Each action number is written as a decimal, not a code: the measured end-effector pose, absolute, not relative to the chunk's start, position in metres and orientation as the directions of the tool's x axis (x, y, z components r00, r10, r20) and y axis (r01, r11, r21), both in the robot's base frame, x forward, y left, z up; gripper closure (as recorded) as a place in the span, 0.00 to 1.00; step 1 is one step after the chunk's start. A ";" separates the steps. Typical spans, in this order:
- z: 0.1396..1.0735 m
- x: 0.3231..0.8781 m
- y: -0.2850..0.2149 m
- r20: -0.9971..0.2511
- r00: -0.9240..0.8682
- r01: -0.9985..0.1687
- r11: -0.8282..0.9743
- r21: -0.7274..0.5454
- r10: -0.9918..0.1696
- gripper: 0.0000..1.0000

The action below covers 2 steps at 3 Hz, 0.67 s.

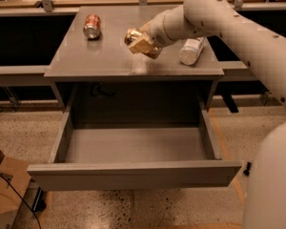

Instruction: Pick orange can from top drawer and place on counter

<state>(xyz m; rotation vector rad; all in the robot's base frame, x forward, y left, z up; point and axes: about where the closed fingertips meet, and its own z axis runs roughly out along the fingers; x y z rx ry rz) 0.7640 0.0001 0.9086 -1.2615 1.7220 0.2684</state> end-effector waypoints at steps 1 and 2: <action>0.893 0.792 0.018 -0.796 -0.020 -0.826 0.459 -0.328 -0.605 0.58; 0.883 0.809 0.028 -0.795 -0.026 -0.817 0.471 -0.332 -0.605 0.35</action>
Offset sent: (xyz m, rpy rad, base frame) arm 0.0651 0.0346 -0.0324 0.0156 -0.0193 -0.0527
